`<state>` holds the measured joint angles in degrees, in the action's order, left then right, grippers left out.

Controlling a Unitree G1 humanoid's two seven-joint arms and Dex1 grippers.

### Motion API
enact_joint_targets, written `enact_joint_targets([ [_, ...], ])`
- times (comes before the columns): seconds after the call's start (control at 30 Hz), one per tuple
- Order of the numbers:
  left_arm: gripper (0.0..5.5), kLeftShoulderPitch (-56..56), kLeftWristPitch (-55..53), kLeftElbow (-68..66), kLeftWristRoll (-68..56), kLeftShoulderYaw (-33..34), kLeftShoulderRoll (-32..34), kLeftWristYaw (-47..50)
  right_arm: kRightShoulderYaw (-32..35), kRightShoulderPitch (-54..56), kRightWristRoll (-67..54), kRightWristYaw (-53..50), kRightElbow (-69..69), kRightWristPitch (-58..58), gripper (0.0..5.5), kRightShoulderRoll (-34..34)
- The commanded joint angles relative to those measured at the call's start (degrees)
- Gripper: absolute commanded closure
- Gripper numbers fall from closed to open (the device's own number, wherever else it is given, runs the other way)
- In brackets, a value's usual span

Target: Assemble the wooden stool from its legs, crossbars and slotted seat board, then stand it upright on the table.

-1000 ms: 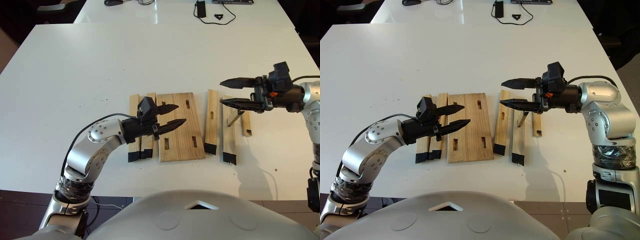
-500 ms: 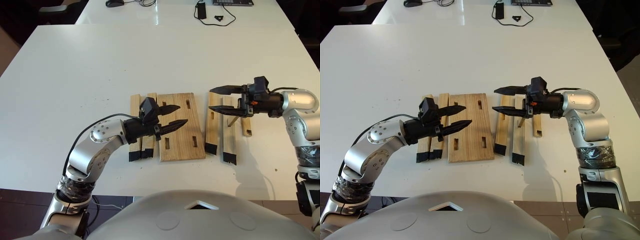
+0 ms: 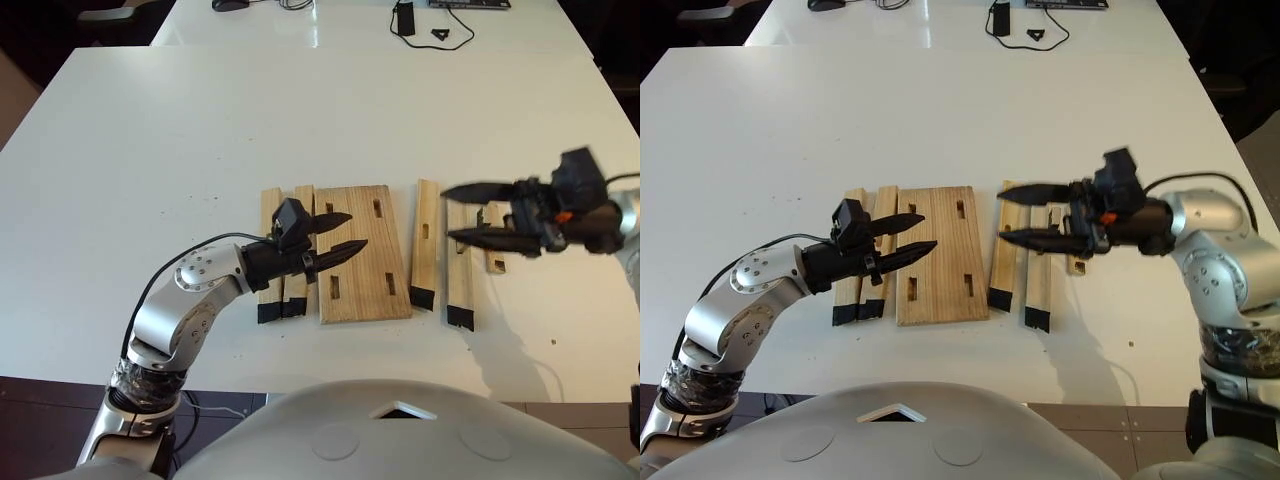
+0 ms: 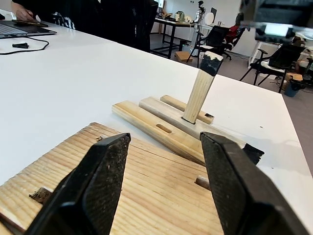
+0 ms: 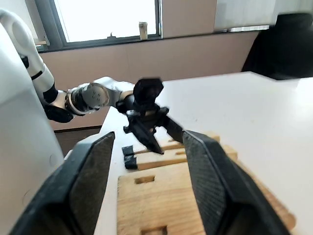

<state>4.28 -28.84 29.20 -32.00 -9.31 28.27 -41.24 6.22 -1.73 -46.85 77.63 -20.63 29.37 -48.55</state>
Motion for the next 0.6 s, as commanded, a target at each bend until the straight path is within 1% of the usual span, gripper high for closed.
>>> enact_joint_targets([
  [0.03, 2.84, 2.0, 1.5, -1.2, 1.6, -0.1, -0.5, 0.7, -5.0, -7.2, 10.8, 3.8, 4.2, -7.2, 2.96, -2.9],
  [0.13, 2.84, 2.0, 2.2, -1.8, 2.5, -0.6, -0.9, 0.6, -9.4, -8.4, 19.7, 5.6, 10.5, -14.9, 2.96, -3.7],
  [0.2, 2.84, 1.7, 2.5, -2.3, 3.1, -0.8, -1.2, 0.6, -10.8, -7.3, 23.2, 5.9, 14.5, -18.4, 2.96, -3.5],
  [0.3, 2.84, 1.6, 2.9, -2.5, 3.5, -1.1, -1.6, 0.6, -12.2, -4.4, 30.1, 4.5, 22.6, -26.7, 2.96, -3.2],
  [0.47, 2.84, 2.2, 3.4, -2.5, 4.1, -1.3, -1.5, 0.6, -11.4, -1.0, 32.1, 3.7, 28.2, -31.2, 2.96, -3.6],
  [0.6, 2.84, 2.2, 3.6, -2.6, 4.5, -1.4, -1.6, 0.5, -9.7, 1.7, 31.5, 2.6, 30.7, -32.0, 2.96, -3.8],
])
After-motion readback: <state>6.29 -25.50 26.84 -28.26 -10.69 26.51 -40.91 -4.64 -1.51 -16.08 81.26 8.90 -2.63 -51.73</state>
